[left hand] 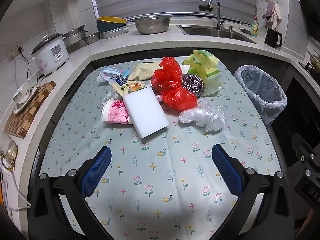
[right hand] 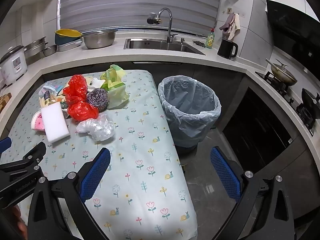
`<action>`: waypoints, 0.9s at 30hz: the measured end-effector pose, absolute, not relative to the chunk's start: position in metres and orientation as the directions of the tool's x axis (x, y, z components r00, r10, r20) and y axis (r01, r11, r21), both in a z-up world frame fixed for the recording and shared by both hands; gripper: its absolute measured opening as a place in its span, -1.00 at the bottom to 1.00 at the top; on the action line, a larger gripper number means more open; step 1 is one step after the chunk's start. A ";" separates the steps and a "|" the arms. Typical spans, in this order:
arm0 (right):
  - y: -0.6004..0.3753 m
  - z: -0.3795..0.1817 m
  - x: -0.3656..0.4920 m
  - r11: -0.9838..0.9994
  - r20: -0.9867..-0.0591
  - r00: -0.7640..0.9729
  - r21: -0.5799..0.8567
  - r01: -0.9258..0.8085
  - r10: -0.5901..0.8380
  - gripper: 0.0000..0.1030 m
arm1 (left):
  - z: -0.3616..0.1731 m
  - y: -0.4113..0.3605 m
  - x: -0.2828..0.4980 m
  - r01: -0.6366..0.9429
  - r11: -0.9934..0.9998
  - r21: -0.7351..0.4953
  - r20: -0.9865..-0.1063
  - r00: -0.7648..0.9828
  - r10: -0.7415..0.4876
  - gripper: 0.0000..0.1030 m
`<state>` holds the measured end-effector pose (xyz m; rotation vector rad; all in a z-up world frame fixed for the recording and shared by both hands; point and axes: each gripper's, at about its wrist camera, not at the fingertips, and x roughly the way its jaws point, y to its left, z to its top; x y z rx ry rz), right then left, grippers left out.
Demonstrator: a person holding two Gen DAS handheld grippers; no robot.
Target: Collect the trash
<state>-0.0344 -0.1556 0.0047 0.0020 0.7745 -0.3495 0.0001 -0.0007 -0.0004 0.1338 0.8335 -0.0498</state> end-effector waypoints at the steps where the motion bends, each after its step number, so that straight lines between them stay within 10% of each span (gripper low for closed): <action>1: -0.155 0.005 -0.034 0.943 -0.684 0.661 -0.125 0.310 -0.308 0.87 | -0.001 -0.001 0.000 0.097 0.991 0.096 -0.742 0.670 0.006 0.86; 27: -0.150 0.000 -0.033 0.944 -0.686 0.658 -0.137 0.301 -0.309 0.87 | -0.002 0.008 0.002 0.081 0.994 0.077 -0.748 0.664 0.004 0.87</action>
